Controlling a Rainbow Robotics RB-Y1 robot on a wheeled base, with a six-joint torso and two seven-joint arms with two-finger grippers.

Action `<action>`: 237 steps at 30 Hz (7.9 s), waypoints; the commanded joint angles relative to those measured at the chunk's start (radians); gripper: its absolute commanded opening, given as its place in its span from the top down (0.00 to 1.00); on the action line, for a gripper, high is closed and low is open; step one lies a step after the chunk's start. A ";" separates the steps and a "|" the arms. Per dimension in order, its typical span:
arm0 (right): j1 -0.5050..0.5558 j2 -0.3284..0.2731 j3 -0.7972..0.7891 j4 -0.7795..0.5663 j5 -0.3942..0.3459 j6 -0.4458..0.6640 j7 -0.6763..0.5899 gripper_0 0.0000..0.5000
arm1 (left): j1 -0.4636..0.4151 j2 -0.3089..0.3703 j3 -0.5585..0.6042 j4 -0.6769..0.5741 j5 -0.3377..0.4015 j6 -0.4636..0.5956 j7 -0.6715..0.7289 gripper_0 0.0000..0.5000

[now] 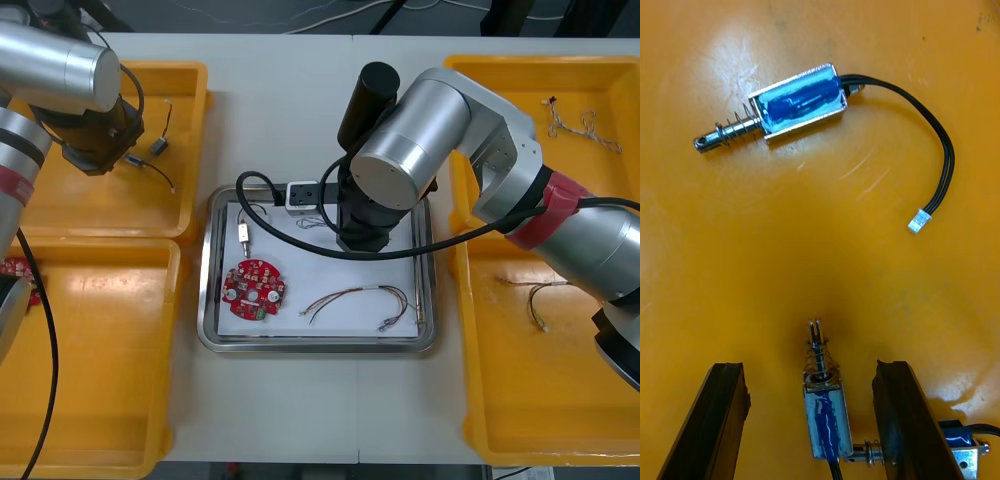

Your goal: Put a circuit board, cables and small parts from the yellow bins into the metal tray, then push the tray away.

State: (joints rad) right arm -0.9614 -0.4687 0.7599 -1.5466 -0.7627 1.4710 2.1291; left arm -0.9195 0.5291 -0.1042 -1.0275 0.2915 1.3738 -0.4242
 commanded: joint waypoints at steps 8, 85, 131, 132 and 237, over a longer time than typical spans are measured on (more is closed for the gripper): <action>0.006 -0.019 0.045 0.010 -0.026 -0.024 -0.018 0.86 | -0.053 -0.040 -0.012 0.020 -0.020 -0.009 0.004 0.00; 0.440 -0.308 -0.846 -0.529 -0.102 0.449 -1.020 0.00 | 0.179 0.060 -0.061 -0.893 0.282 0.484 -0.364 1.00; 0.782 -0.350 -1.015 -0.661 -0.052 0.449 -0.939 0.00 | 0.278 -0.101 -0.460 -0.815 0.026 0.174 -0.200 1.00; 0.782 -0.350 -1.015 -0.661 -0.052 0.449 -0.939 0.00 | 0.278 -0.104 -0.460 -0.802 0.026 0.166 -0.202 1.00; 0.544 -0.349 -0.665 -0.725 -0.086 0.449 -0.917 0.00 | 0.235 0.183 0.006 -0.945 0.446 0.546 -0.504 0.00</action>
State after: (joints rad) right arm -0.3478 -0.7803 0.0189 -2.2415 -0.8341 1.9166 1.1585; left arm -0.6762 0.6482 -0.1772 -1.9771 0.7123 1.9124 -0.7504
